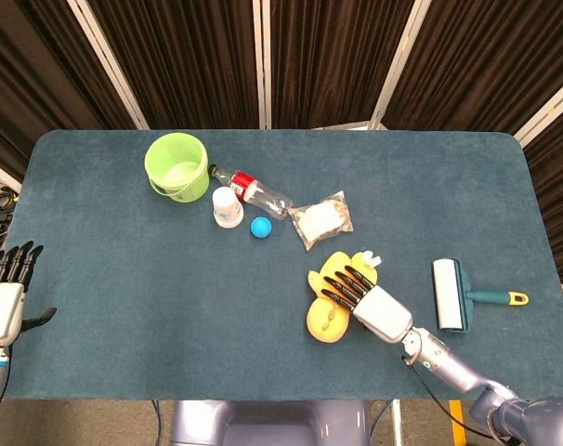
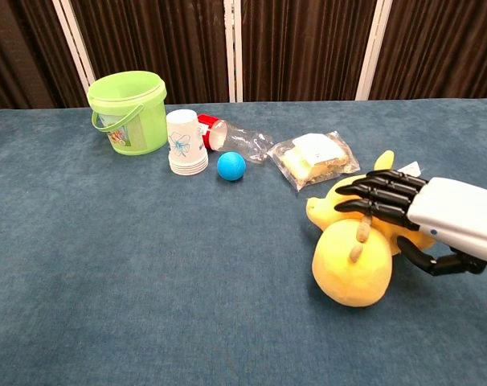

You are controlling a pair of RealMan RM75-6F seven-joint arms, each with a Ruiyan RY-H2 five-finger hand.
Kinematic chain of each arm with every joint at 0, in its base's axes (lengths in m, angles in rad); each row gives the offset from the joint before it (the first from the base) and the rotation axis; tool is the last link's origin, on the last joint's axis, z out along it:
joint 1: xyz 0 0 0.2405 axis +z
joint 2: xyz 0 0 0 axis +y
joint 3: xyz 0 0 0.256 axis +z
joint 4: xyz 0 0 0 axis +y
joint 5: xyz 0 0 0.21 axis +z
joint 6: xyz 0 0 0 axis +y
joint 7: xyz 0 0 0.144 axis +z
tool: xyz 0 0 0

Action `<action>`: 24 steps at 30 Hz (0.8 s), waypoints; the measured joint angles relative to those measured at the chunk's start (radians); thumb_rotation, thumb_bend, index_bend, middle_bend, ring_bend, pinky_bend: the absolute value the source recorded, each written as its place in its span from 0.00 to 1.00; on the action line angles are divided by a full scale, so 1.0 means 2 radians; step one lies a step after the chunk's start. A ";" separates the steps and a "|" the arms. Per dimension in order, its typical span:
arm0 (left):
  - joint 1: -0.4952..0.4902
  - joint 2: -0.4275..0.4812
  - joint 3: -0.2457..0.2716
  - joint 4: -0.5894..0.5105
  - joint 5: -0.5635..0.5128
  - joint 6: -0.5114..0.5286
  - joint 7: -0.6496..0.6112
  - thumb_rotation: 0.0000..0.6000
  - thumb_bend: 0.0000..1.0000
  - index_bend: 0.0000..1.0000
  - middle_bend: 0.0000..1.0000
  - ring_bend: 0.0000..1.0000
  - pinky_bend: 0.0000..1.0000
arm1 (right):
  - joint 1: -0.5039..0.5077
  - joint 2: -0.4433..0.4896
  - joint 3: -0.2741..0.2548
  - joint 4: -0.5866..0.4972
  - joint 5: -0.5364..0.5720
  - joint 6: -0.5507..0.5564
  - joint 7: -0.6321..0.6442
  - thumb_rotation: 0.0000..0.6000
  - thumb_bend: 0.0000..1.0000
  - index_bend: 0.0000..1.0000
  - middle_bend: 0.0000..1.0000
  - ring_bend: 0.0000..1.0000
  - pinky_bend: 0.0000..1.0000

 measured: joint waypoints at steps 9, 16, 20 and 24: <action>0.002 0.001 0.002 -0.005 0.006 0.006 0.000 1.00 0.15 0.00 0.00 0.00 0.00 | -0.014 0.014 -0.016 -0.044 -0.017 0.020 -0.020 1.00 0.92 0.00 0.00 0.00 0.00; 0.002 0.002 0.001 -0.005 0.005 0.006 0.000 1.00 0.15 0.00 0.00 0.00 0.00 | -0.014 0.029 -0.020 -0.096 -0.032 0.025 -0.051 1.00 0.91 0.00 0.00 0.00 0.00; 0.002 0.002 0.001 -0.004 0.004 0.006 -0.001 1.00 0.15 0.00 0.00 0.00 0.00 | -0.010 0.030 -0.016 -0.100 -0.029 0.006 -0.055 1.00 0.91 0.00 0.00 0.00 0.00; 0.001 0.002 0.000 -0.003 0.001 0.004 -0.001 1.00 0.15 0.00 0.00 0.00 0.00 | -0.002 0.022 -0.009 -0.083 -0.017 -0.023 -0.049 1.00 0.91 0.00 0.00 0.00 0.00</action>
